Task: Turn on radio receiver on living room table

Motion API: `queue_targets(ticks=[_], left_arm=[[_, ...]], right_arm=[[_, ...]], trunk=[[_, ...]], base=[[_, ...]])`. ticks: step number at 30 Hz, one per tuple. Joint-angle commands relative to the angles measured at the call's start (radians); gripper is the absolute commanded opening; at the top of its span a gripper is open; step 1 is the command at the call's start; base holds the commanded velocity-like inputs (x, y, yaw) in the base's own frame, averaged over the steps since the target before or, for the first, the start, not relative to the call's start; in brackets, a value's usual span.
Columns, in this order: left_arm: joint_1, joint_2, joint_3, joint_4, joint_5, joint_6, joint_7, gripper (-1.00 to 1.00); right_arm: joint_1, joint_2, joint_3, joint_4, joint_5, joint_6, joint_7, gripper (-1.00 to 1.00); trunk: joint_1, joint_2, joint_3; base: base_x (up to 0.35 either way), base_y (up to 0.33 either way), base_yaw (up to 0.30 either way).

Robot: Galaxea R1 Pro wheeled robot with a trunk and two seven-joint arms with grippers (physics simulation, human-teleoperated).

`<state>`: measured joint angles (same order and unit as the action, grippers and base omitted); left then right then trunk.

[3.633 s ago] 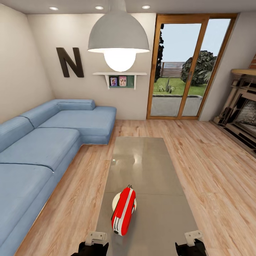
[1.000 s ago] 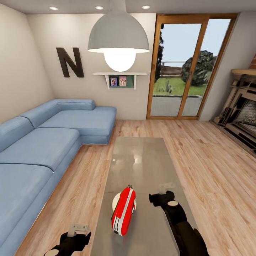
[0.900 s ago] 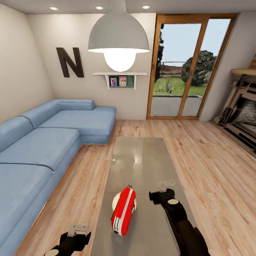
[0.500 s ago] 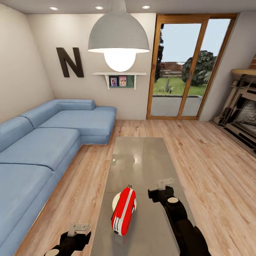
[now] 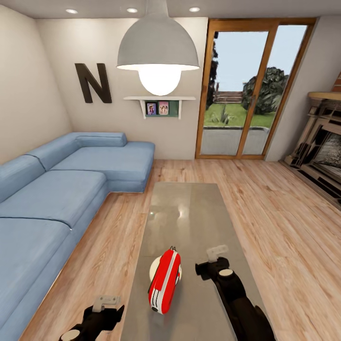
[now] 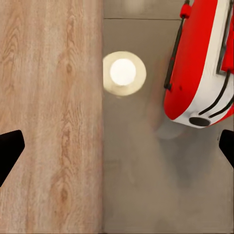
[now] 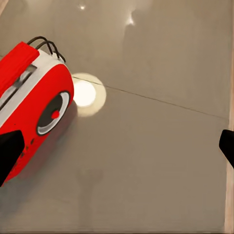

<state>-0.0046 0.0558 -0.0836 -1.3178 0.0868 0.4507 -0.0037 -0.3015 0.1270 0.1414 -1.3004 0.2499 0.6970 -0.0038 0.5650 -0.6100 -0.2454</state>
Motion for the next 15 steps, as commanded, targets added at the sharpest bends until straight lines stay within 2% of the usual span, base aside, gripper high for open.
queue_targets(ticks=[1,7,15], left_arm=[[0.000,-0.004,0.001,-0.005,0.006,0.000,-0.006,1.00],[0.000,-0.010,0.001,-0.013,0.040,0.000,-0.035,1.00],[0.000,-0.012,0.001,-0.012,0.046,0.001,-0.038,1.00]], right_arm=[[0.000,-0.004,-0.001,0.005,-0.002,0.006,0.000,1.00],[0.000,-0.032,0.000,0.008,-0.004,0.027,0.001,1.00],[0.001,-0.038,0.001,0.001,0.002,0.032,-0.001,1.00]], trunk=[[0.000,0.000,0.000],[0.000,0.000,0.000],[0.000,0.000,-0.002]], base=[[0.000,0.000,0.000],[0.000,0.000,0.000],[0.000,0.000,0.000]])
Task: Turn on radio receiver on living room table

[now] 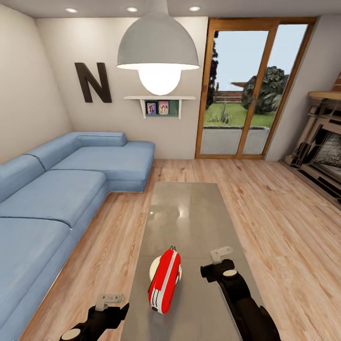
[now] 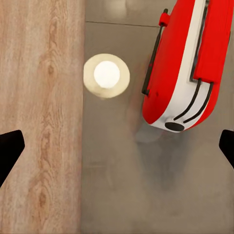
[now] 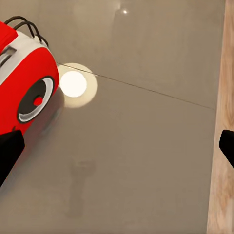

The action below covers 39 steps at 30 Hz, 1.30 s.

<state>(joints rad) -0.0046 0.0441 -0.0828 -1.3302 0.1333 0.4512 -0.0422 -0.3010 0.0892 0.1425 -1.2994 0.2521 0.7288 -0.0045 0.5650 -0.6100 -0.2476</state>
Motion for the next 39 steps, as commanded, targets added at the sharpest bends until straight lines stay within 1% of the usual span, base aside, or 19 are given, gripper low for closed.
queue_targets(ticks=[1,39], left_arm=[[0.000,0.000,0.000,0.000,0.000,0.000,0.000,1.00],[0.000,0.000,0.005,-0.001,0.001,-0.002,-0.001,1.00]], right_arm=[[0.000,0.000,0.000,0.000,0.000,0.000,0.000,1.00],[0.000,0.002,0.000,-0.006,0.007,0.000,-0.008,1.00]], trunk=[[0.000,0.000,-0.001],[0.000,0.000,-0.062]], base=[[0.000,0.000,0.000],[0.000,0.000,0.000]])
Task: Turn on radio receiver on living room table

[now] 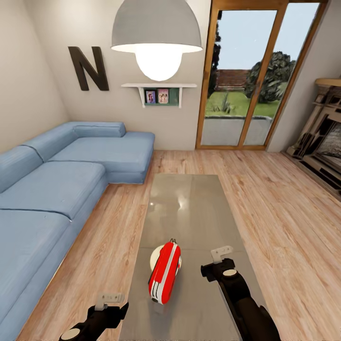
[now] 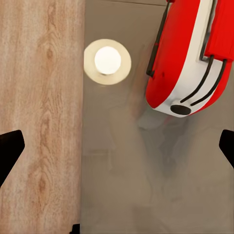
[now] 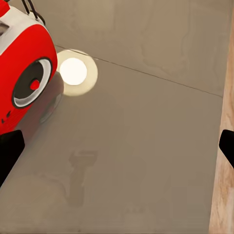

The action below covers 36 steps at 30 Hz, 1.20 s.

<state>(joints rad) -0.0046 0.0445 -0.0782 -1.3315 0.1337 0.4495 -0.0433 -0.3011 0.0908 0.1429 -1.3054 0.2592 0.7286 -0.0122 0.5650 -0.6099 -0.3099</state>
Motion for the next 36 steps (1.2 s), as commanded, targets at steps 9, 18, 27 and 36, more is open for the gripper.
queue_targets(ticks=[9,18,27,36], left_arm=[[0.000,0.000,0.000,0.000,0.001,0.000,-0.001,1.00],[0.000,0.003,0.001,0.000,0.001,0.000,-0.001,1.00],[0.000,0.005,0.002,0.000,0.001,0.000,-0.031,1.00],[0.000,0.003,0.002,0.001,0.000,0.004,-0.053,1.00]], right_arm=[[0.000,0.000,0.000,-0.003,0.000,0.000,-0.001,1.00],[0.000,0.000,0.000,-0.012,0.000,0.001,-0.001,1.00],[0.000,0.000,0.000,-0.012,0.000,0.002,0.000,1.00],[0.000,0.000,0.000,-0.012,0.001,0.002,0.000,1.00]], trunk=[[0.000,0.000,-0.015],[0.000,0.000,-0.029],[0.000,0.000,-0.044],[0.000,0.000,-0.059]], base=[[0.000,0.000,0.000],[0.000,0.000,0.000],[0.000,0.000,0.000],[0.000,0.000,0.000]])
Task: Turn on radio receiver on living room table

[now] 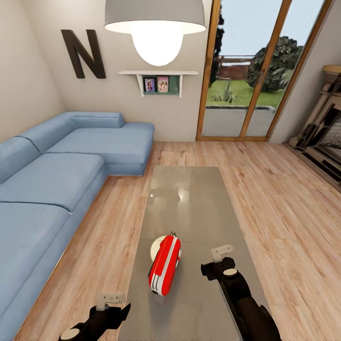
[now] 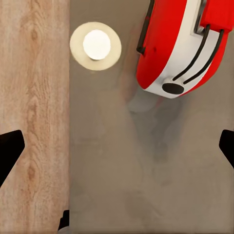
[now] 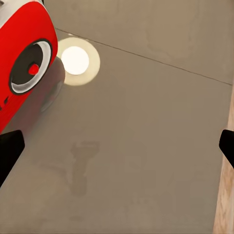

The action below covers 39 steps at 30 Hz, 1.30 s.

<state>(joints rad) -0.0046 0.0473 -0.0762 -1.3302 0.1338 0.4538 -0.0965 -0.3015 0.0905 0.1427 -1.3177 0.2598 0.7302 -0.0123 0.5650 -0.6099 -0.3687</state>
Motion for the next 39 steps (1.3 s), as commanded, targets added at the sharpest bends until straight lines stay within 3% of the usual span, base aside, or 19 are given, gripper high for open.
queue_targets(ticks=[1,39], left_arm=[[0.000,-0.001,0.000,0.000,-0.001,-0.001,0.001,1.00],[0.000,-0.007,0.000,-0.003,0.000,0.008,0.014,1.00]], right_arm=[[0.000,0.000,0.000,0.000,0.000,0.000,0.000,1.00],[0.001,-0.001,0.000,0.001,0.001,0.000,0.000,1.00]], trunk=[[0.000,0.000,-0.002],[0.000,0.000,-0.064]], base=[[0.000,0.000,0.000],[0.000,0.000,0.000]])
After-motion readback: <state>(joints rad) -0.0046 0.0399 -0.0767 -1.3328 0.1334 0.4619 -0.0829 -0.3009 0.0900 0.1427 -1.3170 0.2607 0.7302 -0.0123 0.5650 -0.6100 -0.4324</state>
